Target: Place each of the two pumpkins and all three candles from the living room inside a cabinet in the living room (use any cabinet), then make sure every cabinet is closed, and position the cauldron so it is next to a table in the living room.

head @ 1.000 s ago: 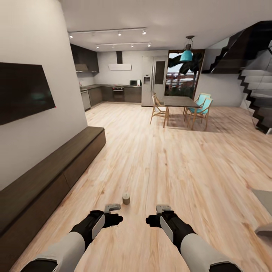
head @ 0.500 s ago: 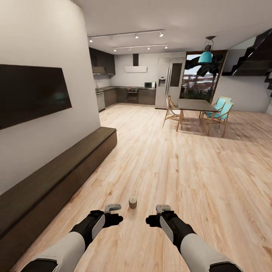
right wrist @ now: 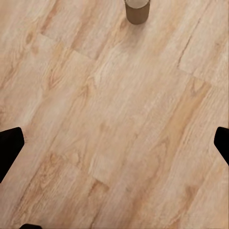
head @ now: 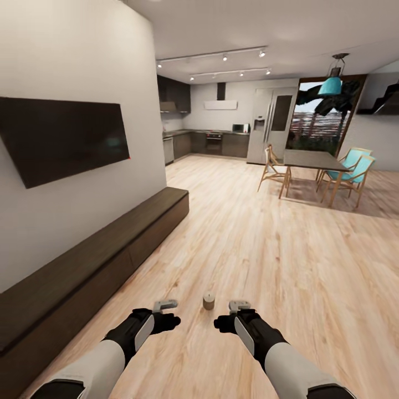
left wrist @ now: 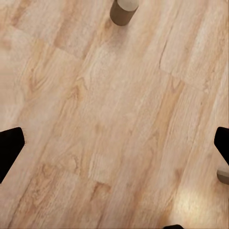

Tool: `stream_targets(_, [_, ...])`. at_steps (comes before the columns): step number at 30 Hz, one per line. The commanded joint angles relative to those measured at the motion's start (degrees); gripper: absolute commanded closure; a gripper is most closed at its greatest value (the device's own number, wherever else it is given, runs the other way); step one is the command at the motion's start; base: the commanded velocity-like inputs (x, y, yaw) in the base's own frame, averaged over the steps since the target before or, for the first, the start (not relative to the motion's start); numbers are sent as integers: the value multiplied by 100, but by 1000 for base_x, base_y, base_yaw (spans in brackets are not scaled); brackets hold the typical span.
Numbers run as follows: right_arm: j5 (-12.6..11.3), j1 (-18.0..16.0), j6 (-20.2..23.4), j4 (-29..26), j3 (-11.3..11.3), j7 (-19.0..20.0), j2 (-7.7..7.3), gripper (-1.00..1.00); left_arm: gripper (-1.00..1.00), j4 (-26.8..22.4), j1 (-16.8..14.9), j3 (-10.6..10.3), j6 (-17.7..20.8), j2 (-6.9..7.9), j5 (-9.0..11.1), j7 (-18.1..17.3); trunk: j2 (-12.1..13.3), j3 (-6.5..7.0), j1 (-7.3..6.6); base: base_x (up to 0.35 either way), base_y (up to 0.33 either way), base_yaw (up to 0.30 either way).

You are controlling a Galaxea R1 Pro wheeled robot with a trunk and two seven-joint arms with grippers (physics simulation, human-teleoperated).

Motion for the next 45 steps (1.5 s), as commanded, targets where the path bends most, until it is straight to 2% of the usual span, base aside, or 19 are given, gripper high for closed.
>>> stream_targets(1, [-46,-2,28,-10,22,-25,0,-100,-100,-7,0,-16,31,1,52,8,-4,-1,1,59,0,235])
stream_targets(17, [-44,-1,28,-5,22,-25,0,-100,-100,-7,0,-16,31,1,52,-1,-4,95,1,118,0,234])
stream_targets(45, [-44,2,28,-5,26,-24,0,-100,-100,-9,-2,-16,31,7,52,-1,-4,265,1,6,0,232])
